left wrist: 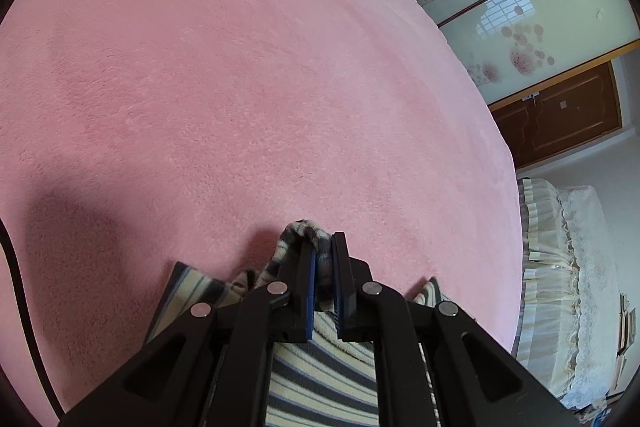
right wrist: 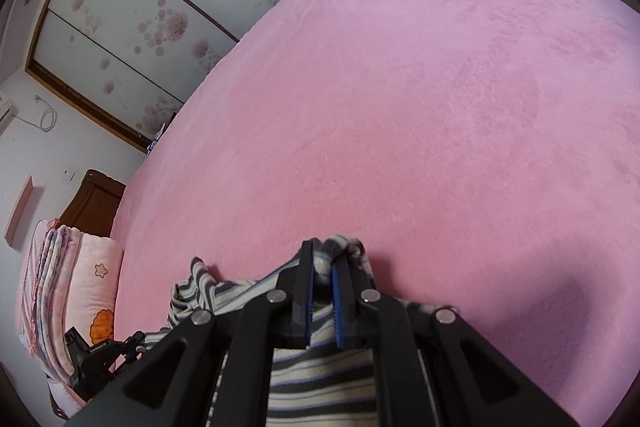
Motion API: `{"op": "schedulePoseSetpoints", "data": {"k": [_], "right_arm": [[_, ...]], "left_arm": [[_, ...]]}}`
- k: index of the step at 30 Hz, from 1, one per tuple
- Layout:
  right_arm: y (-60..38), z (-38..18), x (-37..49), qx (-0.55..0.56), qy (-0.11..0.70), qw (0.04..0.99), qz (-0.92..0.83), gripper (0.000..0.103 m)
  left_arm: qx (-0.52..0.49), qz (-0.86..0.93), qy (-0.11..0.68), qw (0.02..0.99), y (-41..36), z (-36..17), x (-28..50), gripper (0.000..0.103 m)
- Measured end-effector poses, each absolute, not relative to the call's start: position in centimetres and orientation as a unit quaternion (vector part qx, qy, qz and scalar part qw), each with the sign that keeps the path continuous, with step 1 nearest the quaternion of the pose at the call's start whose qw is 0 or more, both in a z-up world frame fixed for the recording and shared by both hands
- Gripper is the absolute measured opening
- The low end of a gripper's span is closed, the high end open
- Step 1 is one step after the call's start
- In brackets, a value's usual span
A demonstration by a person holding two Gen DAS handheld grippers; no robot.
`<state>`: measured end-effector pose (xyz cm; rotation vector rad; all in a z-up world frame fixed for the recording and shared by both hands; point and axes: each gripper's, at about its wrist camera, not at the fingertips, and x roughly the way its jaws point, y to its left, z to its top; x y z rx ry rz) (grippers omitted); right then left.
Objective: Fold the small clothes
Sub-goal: 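Release the hem and open both grippers above the folded shirt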
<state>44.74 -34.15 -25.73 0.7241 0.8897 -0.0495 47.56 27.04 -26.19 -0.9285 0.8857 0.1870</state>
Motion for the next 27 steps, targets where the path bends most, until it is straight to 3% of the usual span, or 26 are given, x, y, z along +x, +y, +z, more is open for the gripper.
{"op": "schedulePoseSetpoints", "data": {"k": [17, 19, 21, 22, 24, 26, 27], "right_arm": [[-36.1, -27.9, 46.0, 0.462, 0.408, 0.787, -0.011, 0.011], [-36.5, -28.1, 45.7, 0.485, 0.4, 0.778, -0.012, 0.023], [-37.0, -27.9, 45.2, 0.49, 0.385, 0.782, -0.028, 0.049], [-37.3, -27.5, 45.0, 0.483, 0.376, 0.79, -0.043, 0.055], [-38.0, -27.1, 44.7, 0.48, 0.367, 0.795, -0.055, 0.058], [-38.1, -26.8, 44.7, 0.466, 0.374, 0.8, -0.059, 0.058], [-38.0, -26.5, 44.8, 0.445, 0.381, 0.808, -0.065, 0.058]], "left_arm": [[-0.556, 0.068, 0.343, 0.754, 28.7, -28.1, 45.9, 0.012], [-0.568, 0.078, 0.336, 0.747, 28.9, -28.7, 45.5, 0.014], [-0.578, 0.088, 0.329, 0.742, 29.2, -29.2, 45.0, 0.016], [-0.582, 0.094, 0.327, 0.739, 29.3, -29.5, 44.9, 0.018], [-0.586, 0.105, 0.325, 0.735, 29.6, -29.9, 44.5, 0.021], [-0.578, 0.119, 0.323, 0.74, 29.5, -29.7, 44.2, 0.033], [-0.573, 0.125, 0.318, 0.745, 29.7, -29.5, 44.0, 0.043]]}}
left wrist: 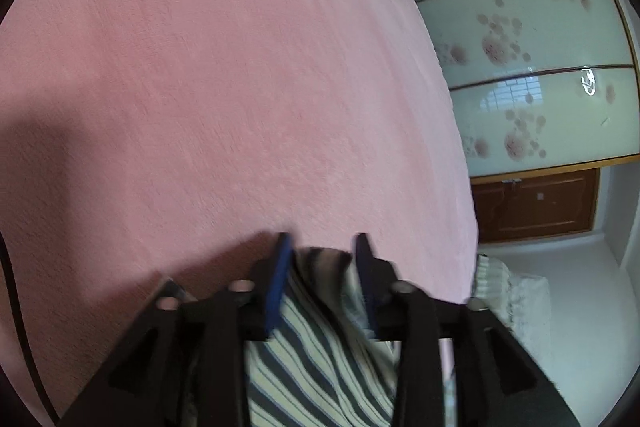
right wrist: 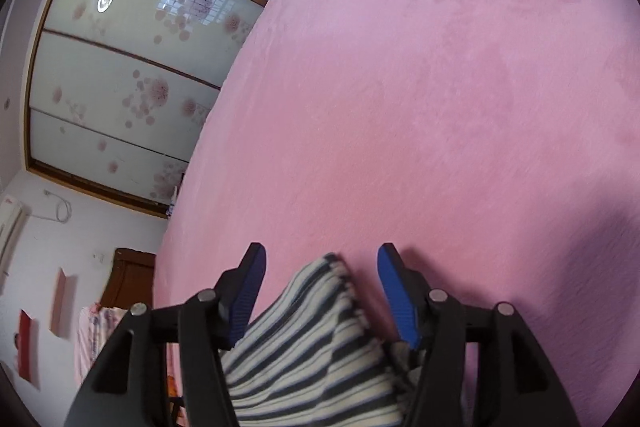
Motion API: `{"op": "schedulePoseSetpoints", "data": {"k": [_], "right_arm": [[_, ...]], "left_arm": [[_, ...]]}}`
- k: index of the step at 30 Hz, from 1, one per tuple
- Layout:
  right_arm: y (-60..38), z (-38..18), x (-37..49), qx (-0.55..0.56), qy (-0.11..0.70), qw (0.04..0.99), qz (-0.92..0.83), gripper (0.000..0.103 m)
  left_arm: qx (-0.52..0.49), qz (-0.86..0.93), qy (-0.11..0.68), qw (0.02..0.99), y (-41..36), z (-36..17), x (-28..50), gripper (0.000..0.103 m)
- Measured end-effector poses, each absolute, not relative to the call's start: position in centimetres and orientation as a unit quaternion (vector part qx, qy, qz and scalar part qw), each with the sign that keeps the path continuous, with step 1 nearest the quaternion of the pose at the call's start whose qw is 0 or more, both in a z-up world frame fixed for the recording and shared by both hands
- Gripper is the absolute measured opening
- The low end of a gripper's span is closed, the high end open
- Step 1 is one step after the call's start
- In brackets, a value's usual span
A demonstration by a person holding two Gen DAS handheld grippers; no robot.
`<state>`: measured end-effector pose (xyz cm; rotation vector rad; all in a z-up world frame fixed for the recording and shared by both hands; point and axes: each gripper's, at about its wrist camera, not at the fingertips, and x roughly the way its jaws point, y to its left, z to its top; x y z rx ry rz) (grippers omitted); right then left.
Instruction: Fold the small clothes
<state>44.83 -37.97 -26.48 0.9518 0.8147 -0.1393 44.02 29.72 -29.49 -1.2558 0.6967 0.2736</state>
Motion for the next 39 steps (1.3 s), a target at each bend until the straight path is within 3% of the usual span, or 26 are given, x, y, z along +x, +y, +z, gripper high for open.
{"op": "schedulePoseSetpoints", "data": {"k": [1, 5, 21, 26, 31, 35, 37, 39], "right_arm": [[-37.8, -26.2, 44.8, 0.431, 0.383, 0.814, -0.066, 0.058], [-36.5, -24.6, 45.1, 0.361, 0.391, 0.844, -0.07, 0.058], [-29.1, -18.6, 46.4, 0.183, 0.416, 0.89, -0.034, 0.058], [-25.8, -17.8, 46.3, 0.137, 0.433, 0.891, 0.007, 0.05], [-20.0, -18.9, 46.8, 0.097, 0.459, 0.88, 0.08, 0.036], [-15.9, -21.6, 47.7, 0.082, 0.497, 0.854, 0.13, 0.029], [-14.8, -23.9, 48.1, 0.068, 0.522, 0.839, 0.14, 0.018], [-14.2, -25.6, 48.2, 0.044, 0.533, 0.834, 0.132, 0.016]], "left_arm": [[-0.573, 0.125, 0.314, 0.746, 29.9, -29.3, 43.9, 0.048], [-0.547, 0.131, 0.316, 0.764, 30.9, -28.0, 43.8, 0.049], [-0.265, 0.095, 0.426, 0.86, 28.0, -20.4, 44.3, 0.05], [-0.183, 0.034, 0.461, 0.868, 23.7, -18.9, 44.9, 0.052], [-0.104, -0.047, 0.48, 0.87, 17.9, -18.5, 44.9, 0.059], [-0.052, -0.09, 0.498, 0.861, 13.8, -20.4, 44.7, 0.059], [-0.026, -0.095, 0.504, 0.858, 12.8, -21.7, 44.8, 0.059], [-0.005, -0.087, 0.507, 0.857, 12.5, -23.1, 45.3, 0.059]]}}
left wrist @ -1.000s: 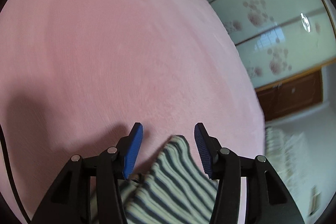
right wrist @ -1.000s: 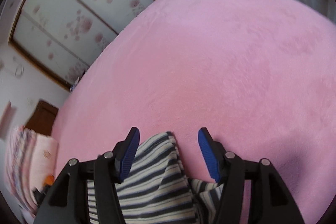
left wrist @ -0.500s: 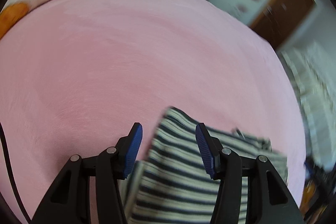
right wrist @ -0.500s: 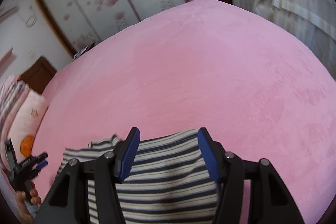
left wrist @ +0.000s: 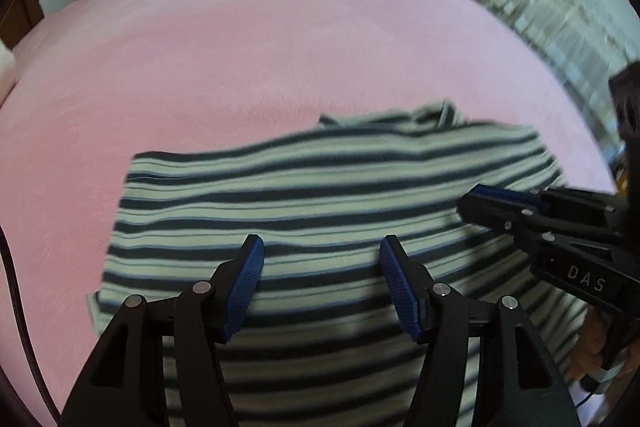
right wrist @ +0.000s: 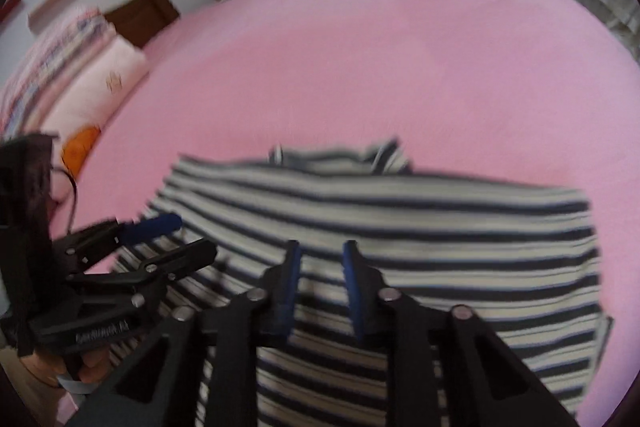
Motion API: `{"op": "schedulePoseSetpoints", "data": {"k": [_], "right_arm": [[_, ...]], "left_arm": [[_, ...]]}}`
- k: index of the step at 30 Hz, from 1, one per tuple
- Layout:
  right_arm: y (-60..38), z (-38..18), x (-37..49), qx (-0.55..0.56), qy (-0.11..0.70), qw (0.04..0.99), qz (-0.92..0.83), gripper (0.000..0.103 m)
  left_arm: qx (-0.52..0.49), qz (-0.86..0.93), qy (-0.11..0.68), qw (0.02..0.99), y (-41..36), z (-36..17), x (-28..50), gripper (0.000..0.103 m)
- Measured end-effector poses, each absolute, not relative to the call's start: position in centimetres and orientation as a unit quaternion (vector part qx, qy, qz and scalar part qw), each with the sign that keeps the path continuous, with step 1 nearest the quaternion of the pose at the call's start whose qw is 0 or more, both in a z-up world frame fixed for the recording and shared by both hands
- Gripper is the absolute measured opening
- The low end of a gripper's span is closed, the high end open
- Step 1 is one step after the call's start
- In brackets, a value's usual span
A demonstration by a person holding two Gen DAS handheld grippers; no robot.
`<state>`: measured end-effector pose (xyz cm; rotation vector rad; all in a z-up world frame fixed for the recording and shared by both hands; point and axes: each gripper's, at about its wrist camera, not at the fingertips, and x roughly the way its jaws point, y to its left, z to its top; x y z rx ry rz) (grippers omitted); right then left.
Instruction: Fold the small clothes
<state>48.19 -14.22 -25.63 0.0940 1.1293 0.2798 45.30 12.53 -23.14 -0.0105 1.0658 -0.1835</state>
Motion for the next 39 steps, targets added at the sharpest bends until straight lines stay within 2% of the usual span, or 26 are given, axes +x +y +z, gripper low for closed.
{"op": "schedulePoseSetpoints", "data": {"k": [2, 4, 6, 7, 11, 16, 23, 31, 35, 39], "right_arm": [[-15.2, -26.5, 48.6, 0.026, 0.53, 0.841, 0.107, 0.015], [-17.2, -26.9, 49.1, 0.03, 0.526, 0.846, 0.084, 0.006], [-20.5, -27.1, 49.7, 0.042, 0.521, 0.851, 0.044, 0.004], [-22.0, -27.1, 50.0, 0.049, 0.52, 0.852, 0.029, 0.0], [-28.6, -27.5, 50.3, 0.083, 0.522, 0.848, -0.033, 0.0], [-31.4, -26.2, 48.9, 0.091, 0.51, 0.854, -0.057, 0.0], [-29.3, -22.3, 44.6, 0.084, 0.491, 0.867, -0.012, 0.0], [-19.9, -18.7, 35.7, 0.028, 0.487, 0.869, 0.082, 0.0], [-17.2, -18.4, 32.3, 0.021, 0.474, 0.874, 0.103, 0.0], [-17.4, -20.6, 31.1, 0.037, 0.483, 0.87, 0.092, 0.0]], "left_arm": [[0.009, -0.065, 0.507, 0.859, 12.5, -24.4, 46.3, 0.059], [-0.001, -0.047, 0.504, 0.862, 13.1, -25.0, 47.3, 0.059], [-0.02, -0.033, 0.503, 0.863, 14.2, -25.0, 47.9, 0.059], [-0.028, -0.026, 0.503, 0.863, 14.7, -25.0, 48.1, 0.059], [-0.03, 0.006, 0.501, 0.865, 16.2, -25.0, 48.9, 0.059], [-0.062, 0.044, 0.499, 0.863, 18.7, -24.3, 48.3, 0.059], [-0.034, 0.01, 0.497, 0.867, 18.4, -19.7, 43.6, 0.059], [-0.041, -0.038, 0.477, 0.877, 19.1, -15.1, 32.4, 0.059], [-0.022, -0.027, 0.467, 0.884, 17.0, -16.9, 28.6, 0.06], [-0.009, -0.002, 0.492, 0.871, 16.6, -20.9, 26.2, 0.06]]}}
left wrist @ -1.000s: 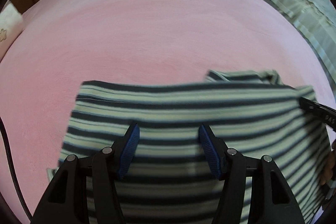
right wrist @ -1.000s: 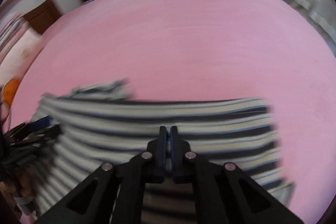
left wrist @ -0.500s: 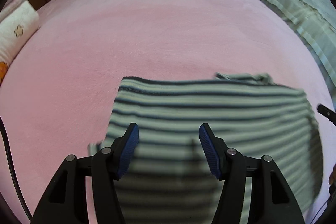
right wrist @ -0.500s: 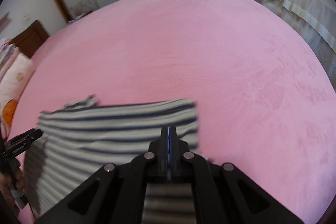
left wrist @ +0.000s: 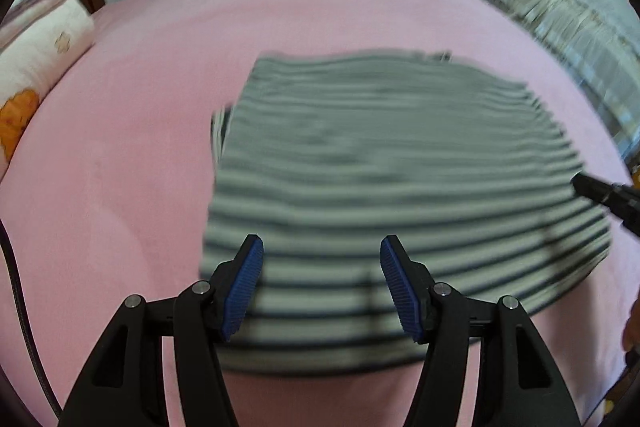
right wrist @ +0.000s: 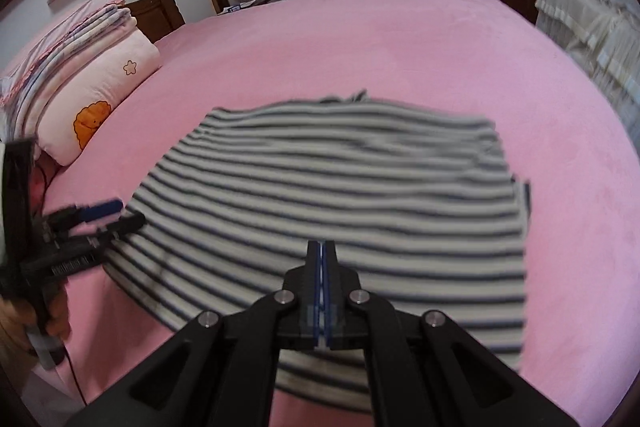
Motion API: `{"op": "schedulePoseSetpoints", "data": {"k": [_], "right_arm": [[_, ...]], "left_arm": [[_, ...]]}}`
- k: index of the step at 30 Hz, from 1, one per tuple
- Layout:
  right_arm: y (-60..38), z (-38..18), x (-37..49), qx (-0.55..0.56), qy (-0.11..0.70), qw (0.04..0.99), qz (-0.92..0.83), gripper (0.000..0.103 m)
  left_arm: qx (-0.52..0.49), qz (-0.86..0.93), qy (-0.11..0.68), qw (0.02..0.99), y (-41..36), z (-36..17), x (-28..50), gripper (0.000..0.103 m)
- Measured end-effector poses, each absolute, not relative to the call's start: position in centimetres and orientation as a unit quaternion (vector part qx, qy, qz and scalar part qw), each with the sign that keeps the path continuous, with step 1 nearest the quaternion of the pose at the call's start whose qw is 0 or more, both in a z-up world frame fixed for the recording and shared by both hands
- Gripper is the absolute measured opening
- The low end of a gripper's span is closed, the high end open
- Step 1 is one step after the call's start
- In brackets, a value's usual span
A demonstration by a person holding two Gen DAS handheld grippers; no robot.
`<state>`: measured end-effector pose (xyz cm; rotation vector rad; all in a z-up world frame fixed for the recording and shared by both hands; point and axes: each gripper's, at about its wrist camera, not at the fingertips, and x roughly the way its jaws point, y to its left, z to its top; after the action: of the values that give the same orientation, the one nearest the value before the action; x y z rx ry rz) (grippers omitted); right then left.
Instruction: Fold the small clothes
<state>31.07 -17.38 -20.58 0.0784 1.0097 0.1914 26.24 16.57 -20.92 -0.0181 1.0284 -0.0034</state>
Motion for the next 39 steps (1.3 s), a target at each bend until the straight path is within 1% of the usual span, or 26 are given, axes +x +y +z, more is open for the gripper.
{"op": "schedulePoseSetpoints", "data": {"k": [3, 8, 12, 17, 21, 26, 30, 36, 39], "right_arm": [[-18.8, -23.1, 29.8, 0.03, 0.504, 0.861, 0.056, 0.0], [-24.6, -25.7, 26.3, 0.034, 0.534, 0.845, -0.014, 0.0], [-28.8, -26.7, 23.2, 0.085, 0.538, 0.838, -0.013, 0.0], [-28.0, -26.7, 22.8, 0.059, 0.536, 0.842, -0.022, 0.0], [-27.5, -26.6, 23.0, 0.052, 0.538, 0.841, -0.027, 0.0], [-26.9, -24.2, 21.9, 0.064, 0.52, 0.852, -0.014, 0.0], [-25.5, -21.8, 20.0, 0.063, 0.495, 0.867, 0.009, 0.0], [-22.1, -20.3, 16.6, 0.069, 0.467, 0.88, 0.054, 0.0], [-20.7, -20.3, 15.4, 0.073, 0.466, 0.879, 0.072, 0.0]], "left_arm": [[-0.016, 0.027, 0.515, 0.856, 17.5, -23.6, 24.4, 0.06], [-0.03, 0.033, 0.509, 0.86, 19.1, -24.0, 21.4, 0.06], [-0.022, 0.032, 0.51, 0.859, 19.9, -24.6, 19.7, 0.06], [-0.006, 0.044, 0.505, 0.862, 19.5, -25.5, 19.5, 0.06], [-0.023, 0.037, 0.511, 0.859, 19.7, -25.1, 20.0, 0.059], [-0.091, 0.021, 0.51, 0.855, 21.5, -22.6, 18.6, 0.059], [-0.185, 0.01, 0.502, 0.845, 23.3, -21.5, 15.7, 0.06], [-0.3, -0.015, 0.486, 0.821, 23.5, -23.4, 11.7, 0.06], [-0.329, -0.008, 0.483, 0.812, 23.0, -25.4, 12.2, 0.059]]}}
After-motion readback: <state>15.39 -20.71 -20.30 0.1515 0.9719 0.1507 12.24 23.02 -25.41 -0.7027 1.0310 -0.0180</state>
